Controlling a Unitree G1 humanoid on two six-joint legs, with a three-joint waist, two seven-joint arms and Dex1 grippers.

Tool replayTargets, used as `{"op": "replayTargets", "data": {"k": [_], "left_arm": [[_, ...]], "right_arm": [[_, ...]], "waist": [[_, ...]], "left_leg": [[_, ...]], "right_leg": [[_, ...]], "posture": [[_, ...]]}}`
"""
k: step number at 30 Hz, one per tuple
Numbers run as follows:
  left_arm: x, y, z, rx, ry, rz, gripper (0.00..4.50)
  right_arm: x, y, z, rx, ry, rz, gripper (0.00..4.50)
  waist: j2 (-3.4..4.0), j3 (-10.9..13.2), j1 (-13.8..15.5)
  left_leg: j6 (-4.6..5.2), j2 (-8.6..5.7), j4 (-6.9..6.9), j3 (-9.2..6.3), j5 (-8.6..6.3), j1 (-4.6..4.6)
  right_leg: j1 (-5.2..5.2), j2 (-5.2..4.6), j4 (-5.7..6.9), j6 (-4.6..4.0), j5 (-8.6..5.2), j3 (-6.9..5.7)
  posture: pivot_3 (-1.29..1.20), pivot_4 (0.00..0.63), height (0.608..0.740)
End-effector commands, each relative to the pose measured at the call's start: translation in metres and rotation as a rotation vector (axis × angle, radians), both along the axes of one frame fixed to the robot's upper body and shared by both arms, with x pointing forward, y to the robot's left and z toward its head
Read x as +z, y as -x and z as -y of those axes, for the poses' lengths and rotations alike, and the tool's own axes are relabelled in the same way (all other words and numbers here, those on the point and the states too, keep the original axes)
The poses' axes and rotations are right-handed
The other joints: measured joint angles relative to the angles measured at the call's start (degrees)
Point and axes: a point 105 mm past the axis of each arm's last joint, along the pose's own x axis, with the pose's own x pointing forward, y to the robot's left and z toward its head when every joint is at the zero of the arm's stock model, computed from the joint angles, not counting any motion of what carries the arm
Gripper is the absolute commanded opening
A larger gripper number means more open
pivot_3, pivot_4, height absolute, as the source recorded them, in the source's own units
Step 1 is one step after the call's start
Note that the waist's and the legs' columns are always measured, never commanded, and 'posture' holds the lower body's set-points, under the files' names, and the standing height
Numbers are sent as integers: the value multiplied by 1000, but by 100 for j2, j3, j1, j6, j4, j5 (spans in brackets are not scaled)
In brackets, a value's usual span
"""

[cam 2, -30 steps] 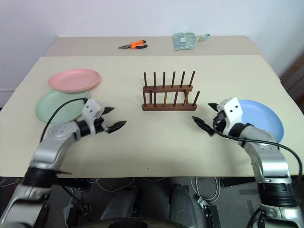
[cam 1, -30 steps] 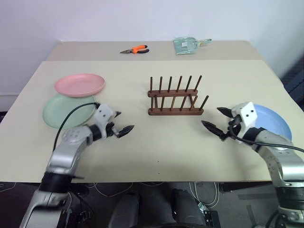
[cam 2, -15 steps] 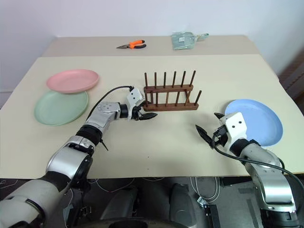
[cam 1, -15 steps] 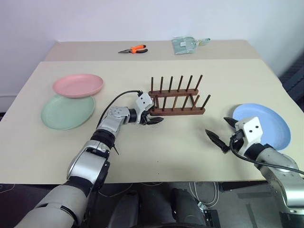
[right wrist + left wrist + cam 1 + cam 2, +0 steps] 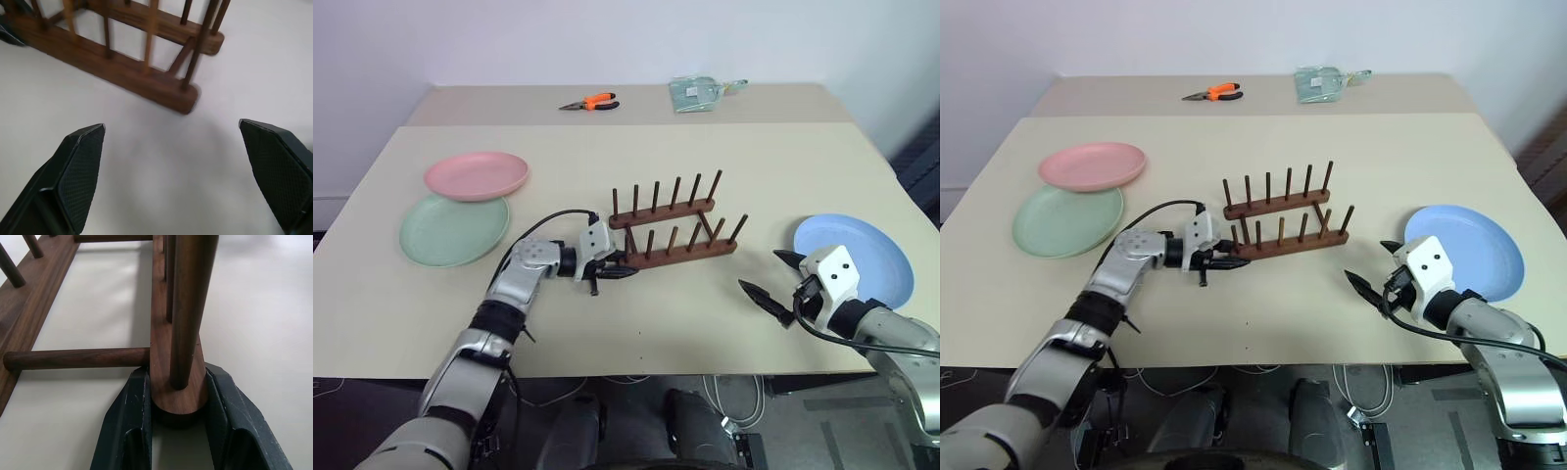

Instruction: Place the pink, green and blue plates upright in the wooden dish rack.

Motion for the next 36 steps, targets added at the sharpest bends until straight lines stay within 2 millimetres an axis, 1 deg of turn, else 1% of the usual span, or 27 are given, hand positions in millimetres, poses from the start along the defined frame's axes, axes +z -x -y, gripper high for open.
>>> {"op": "replayTargets", "data": {"k": [1, 2, 3, 4, 5, 7, 8, 9, 10, 11, 12, 13, 14, 15, 16, 17, 19, 21, 22, 25, 27, 31, 33, 35, 36], "left_arm": [[10, 10, -3, -31, -11, -16, 1280], [9, 10, -7, -13, -17, -27, 1789], [7, 9, -11, 10, -27, -31, 2144], [5, 5, -17, 49, -48, -19, 2613], [3, 1, -23, 89, -67, -2, 3179], [0, -3, -37, 174, -97, 0, 4117], [1, 1, -45, 190, -100, -21, 4177], [2, 7, -50, 195, -95, -49, 4070], [3, 20, -55, 178, -85, -98, 3876], [5, 32, -57, 156, -80, -135, 3508], [6, 42, -57, 142, -76, -162, 3049], [6, 50, -56, 144, -69, -176, 2489], [7, 55, -53, 151, -58, -187, 2067], [7, 62, -47, 150, -38, -205, 1606], [7, 68, -39, 148, -24, -209, 1177], [6, 71, -32, 148, -10, -208, 1177], [5, 70, -22, 179, 27, -196, 1177], [-1, 58, -13, 257, 34, -146, 1177], [-7, 46, -11, 319, 17, -103, 1177], [-19, 11, -14, 525, -9, -29, 1177], [-21, -1, -17, 601, 7, -29, 1177], [-17, -14, -17, 657, 64, -24, 1177], [-17, -17, -19, 672, 69, -23, 1177], [-18, -15, -22, 663, 63, -15, 1177], [-17, -12, -24, 654, 68, -14, 1143]], "right_arm": [[9, -2, 10, -7, 21, 27, 4500], [9, -3, 12, -11, 26, 28, 4500], [8, -4, 14, -15, 32, 30, 4500], [7, -5, 15, -16, 33, 23, 4500], [5, -5, 15, -13, 39, 11, 4245], [-1, -1, 12, 17, 56, -19, 3686], [-4, 2, 8, 39, 60, -33, 3216], [-6, 5, 4, 57, 65, -45, 2673], [-9, 7, -1, 78, 73, -56, 2190], [-12, 10, -5, 95, 78, -65, 1672], [-14, 11, -10, 108, 79, -71, 1186], [-16, 12, -15, 122, 70, -75, 613], [-18, 13, -21, 132, 59, -79, 205], [-21, 12, -26, 142, 54, -83, 0], [-25, 10, -30, 144, 60, -83, 0], [-29, 8, -33, 140, 67, -84, 0], [-35, 2, -38, 131, 82, -88, 0], [-40, -8, -43, 113, 106, -75, 0], [-42, -17, -44, 81, 121, -63, 0], [-43, -43, -44, -22, 121, -14, 0], [-42, -54, -44, -70, 105, 4, 0], [-38, -77, -42, -150, 76, 52, 0], [-36, -83, -43, -161, 65, 65, 0], [-32, -85, -47, -138, 40, 64, 0], [-30, -84, -50, -116, 22, 59, 244]], "waist": [[0, 0, 17], [0, 0, 26], [0, 0, 26], [0, 0, 25], [0, 0, 27], [0, 0, 24], [0, 0, 19], [2, -2, -15], [4, -3, -45], [4, -3, -111], [9, -5, -140], [15, -7, -147], [19, -7, -134], [22, -6, -119], [21, -6, -102], [19, -6, -82], [19, -6, -22], [18, -6, 23], [18, -6, 32], [15, -11, 40], [15, -14, 30], [16, -24, -3], [19, -26, -5], [18, -27, -7], [18, -27, -14]], "left_leg": [[0, 0, 4, 0, 0, -1], [1, 0, 6, -1, 0, -2], [1, 0, 10, -1, -1, -2], [2, 0, 10, -1, -1, -2], [3, -1, 11, -1, -2, -2], [3, -1, 13, -2, -2, -2], [3, 0, 13, -2, -2, -2], [3, 1, 11, -2, -2, 0], [4, 4, 8, -1, -4, 2], [5, 6, 3, 0, -5, 5], [7, 10, -1, -1, -6, 4], [8, 11, -5, 0, -7, 5], [8, 11, -5, 0, -7, 6], [8, 10, -5, 0, -7, 5], [8, 10, 0, 0, -7, 4], [8, 11, 7, -4, -7, 0], [8, 9, 17, -9, -7, -5], [8, 6, 20, -5, -7, -4], [8, 3, 22, -5, -7, -3], [6, -5, 24, -5, -6, 2], [2, -6, 28, -6, -3, 5], [2, -4, 22, -3, -3, 15], [2, -3, 21, -3, -3, 18], [2, -3, 21, -3, -3, 18], [2, -3, 21, -2, -3, 18]], "right_leg": [[1, 0, 0, 0, 0, -1], [2, 0, 0, 0, 0, -1], [3, 0, 0, 0, -1, -2], [4, 0, 0, 0, -3, -1], [5, 0, 0, 2, -4, -1], [5, 0, 0, 7, -7, -1], [4, 0, 1, 13, -10, -1], [4, 1, 3, 17, -13, -2], [2, 3, 5, 18, -13, -1], [0, 4, 8, 17, -13, -1], [-4, 6, 10, 16, -15, -1], [-6, 6, 12, 9, -18, 1], [-5, 3, 12, 2, -23, 3], [-5, 0, 11, 0, -27, 4], [-4, -4, 11, 0, -29, 5], [0, -4, 10, -1, -30, 3], [4, -8, 6, 0, -32, 3], [5, -9, 2, 0, -31, 4], [6, -9, 2, 0, -31, 3], [11, -7, 5, -4, -27, 2], [14, -4, 7, -9, -21, 2], [14, 0, 13, -5, -20, 3], [14, 3, 17, 1, -15, 2], [14, 3, 19, 5, -13, 2], [14, 3, 19, 5, -12, 3]], "posture": [[0, 150, 740], [0, 150, 740], [0, 150, 740], [0, 150, 740], [0, 150, 740], [0, 150, 740], [0, 150, 740], [0, 150, 740], [0, 150, 740], [0, 150, 740], [0, 150, 740], [0, 150, 740], [0, 150, 740], [0, 150, 740], [0, 150, 740], [0, 150, 740], [0, 150, 740], [0, 150, 740], [0, 150, 740], [0, 150, 740], [0, 150, 740], [0, 150, 740], [0, 150, 740], [0, 150, 740], [0, 150, 740]]}}
